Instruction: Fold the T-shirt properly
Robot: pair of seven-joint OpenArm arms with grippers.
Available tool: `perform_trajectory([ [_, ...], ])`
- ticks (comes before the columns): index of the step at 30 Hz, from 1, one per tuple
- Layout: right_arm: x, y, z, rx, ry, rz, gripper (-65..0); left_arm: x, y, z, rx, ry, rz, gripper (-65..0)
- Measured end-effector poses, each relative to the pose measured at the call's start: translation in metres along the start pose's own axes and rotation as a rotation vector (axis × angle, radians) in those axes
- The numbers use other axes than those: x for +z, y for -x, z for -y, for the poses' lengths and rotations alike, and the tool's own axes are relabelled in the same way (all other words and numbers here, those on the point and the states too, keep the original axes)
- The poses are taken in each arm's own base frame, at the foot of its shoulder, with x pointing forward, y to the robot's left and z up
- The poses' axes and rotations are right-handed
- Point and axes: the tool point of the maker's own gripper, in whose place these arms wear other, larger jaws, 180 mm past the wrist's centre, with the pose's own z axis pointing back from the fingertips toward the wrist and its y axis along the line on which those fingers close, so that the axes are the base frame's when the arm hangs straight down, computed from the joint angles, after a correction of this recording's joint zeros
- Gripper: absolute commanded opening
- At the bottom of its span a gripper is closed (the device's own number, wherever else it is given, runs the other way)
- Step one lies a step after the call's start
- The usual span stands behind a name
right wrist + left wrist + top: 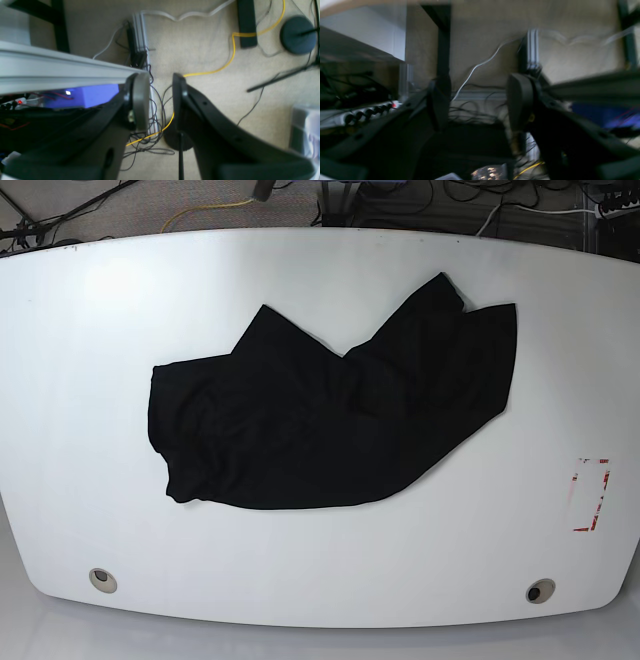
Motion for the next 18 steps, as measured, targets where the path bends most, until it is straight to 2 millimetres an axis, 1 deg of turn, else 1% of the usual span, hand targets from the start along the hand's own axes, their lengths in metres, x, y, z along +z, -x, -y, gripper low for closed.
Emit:
perform_trajectory([
  [3,0.0,-0.019,-0.005,0.016,-0.011,0.038,-49.6,0.004,-0.023,-0.008,0.025,-0.022,0.046,-33.1],
  [5,-0.001,-0.036,-0.01,0.027,-0.025,0.084,-49.6,0.005,-0.044,-0.015,0.022,-0.04,0.104,-33.1],
  [7,-0.001,-0.047,-0.013,0.036,-0.033,0.112,-49.6,0.007,-0.058,-0.016,0.025,-0.043,0.139,-33.1],
  [9,-0.002,-0.059,-0.016,0.048,-0.041,0.14,-49.6,0.008,-0.066,-0.015,0.027,-0.04,0.16,-33.1],
  [12,-0.009,-0.083,-0.022,0.064,-0.056,0.206,-49.5,0.006,-0.07,-0.013,0.03,-0.035,0.172,-33.1],
  [14,-0.016,-0.104,-0.026,0.072,-0.068,0.266,-49.5,0.001,-0.075,-0.013,0.033,-0.036,0.191,-32.9],
  [18,-0.034,-0.127,-0.033,0.099,-0.084,0.281,-49.1,-0.013,-0.091,-0.011,0.04,-0.033,0.246,-32.2],
])
